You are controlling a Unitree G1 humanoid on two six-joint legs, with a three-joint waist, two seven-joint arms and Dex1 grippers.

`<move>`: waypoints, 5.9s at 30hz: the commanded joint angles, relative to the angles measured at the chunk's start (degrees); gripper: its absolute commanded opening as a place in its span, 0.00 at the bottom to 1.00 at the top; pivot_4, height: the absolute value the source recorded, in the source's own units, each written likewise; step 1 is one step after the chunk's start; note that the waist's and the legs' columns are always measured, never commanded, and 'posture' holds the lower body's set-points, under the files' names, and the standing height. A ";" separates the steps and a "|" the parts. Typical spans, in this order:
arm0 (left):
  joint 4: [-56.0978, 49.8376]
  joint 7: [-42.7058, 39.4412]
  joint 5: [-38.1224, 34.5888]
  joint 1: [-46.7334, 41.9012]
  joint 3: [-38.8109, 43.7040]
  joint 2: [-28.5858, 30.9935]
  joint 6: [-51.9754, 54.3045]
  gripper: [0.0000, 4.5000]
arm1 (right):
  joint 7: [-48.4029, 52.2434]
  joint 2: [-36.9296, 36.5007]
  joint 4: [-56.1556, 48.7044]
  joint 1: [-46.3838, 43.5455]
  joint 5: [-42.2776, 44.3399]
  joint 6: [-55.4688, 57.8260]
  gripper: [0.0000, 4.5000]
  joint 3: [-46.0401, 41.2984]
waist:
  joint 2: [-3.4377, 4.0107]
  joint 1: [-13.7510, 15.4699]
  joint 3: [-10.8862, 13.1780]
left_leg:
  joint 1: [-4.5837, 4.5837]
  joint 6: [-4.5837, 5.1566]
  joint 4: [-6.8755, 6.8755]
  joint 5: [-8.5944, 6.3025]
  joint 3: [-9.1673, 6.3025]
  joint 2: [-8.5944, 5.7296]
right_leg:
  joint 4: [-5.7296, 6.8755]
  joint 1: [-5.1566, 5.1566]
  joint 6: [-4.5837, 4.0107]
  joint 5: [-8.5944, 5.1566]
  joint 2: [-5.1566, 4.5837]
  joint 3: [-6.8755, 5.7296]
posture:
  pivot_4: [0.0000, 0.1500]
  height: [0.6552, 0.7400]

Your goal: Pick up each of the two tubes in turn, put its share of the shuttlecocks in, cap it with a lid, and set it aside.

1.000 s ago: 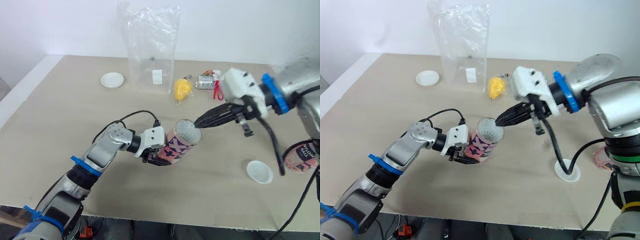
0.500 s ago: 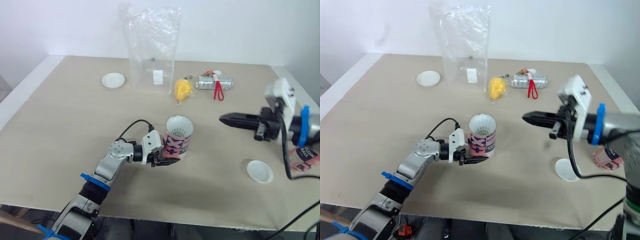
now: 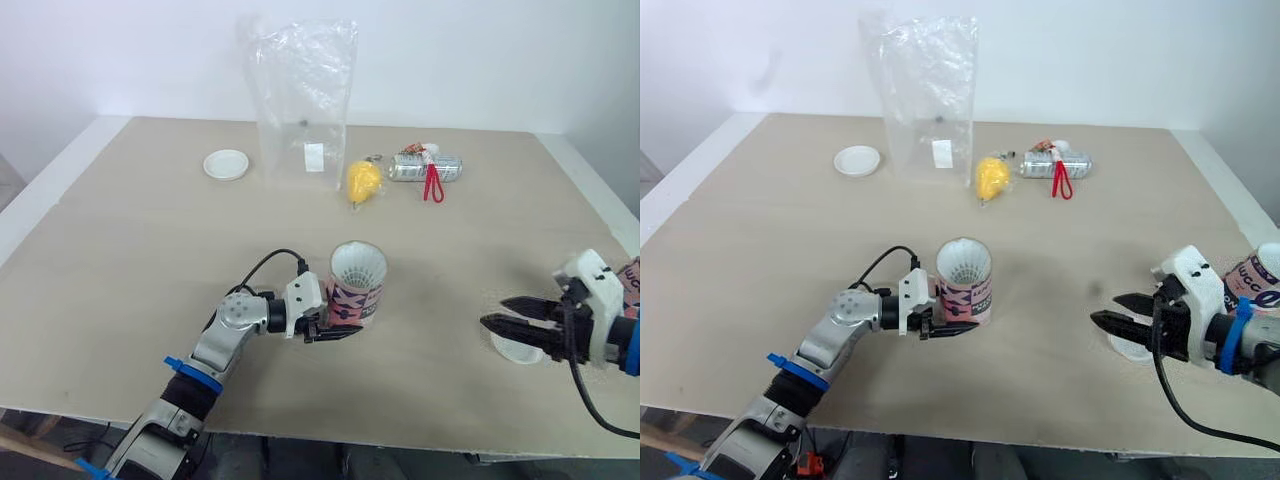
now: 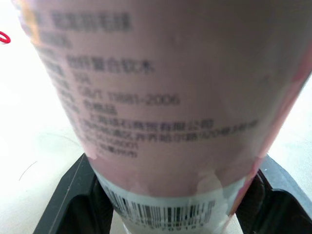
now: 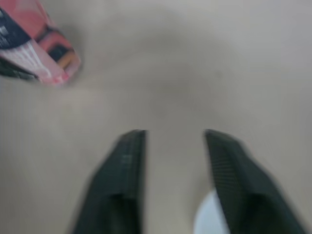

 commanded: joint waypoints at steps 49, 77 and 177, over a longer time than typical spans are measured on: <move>-0.03 -0.51 0.77 1.58 -1.88 -0.12 0.39 0.61 | 10.05 -10.09 9.58 1.37 -15.32 -21.40 0.01 13.44 | -0.07 -0.02 0.00 | 0.02 -0.02 -0.14 -0.01 0.01 -0.04 | -0.10 0.00 -0.04 -0.15 -0.03 0.02 | 1.00 1.00; 2.52 -10.22 2.51 -2.42 -5.96 1.94 2.79 0.61 | 39.75 -10.19 7.64 -68.62 -11.69 -43.03 0.01 51.64 | 0.04 0.42 -0.14 | -0.10 -0.20 -0.47 -0.27 0.11 0.09 | -0.83 -0.01 -0.06 -0.11 -0.23 -0.29 | 1.00 1.00; -1.11 -7.74 0.70 -1.92 -5.10 2.62 11.79 0.61 | 15.21 2.23 5.06 -53.18 -5.25 -9.04 0.01 52.16 | 0.02 0.36 -0.59 | 0.58 -0.09 -0.34 -0.54 -0.47 0.12 | -0.11 0.73 -0.33 -0.78 0.01 -0.69 | 1.00 1.00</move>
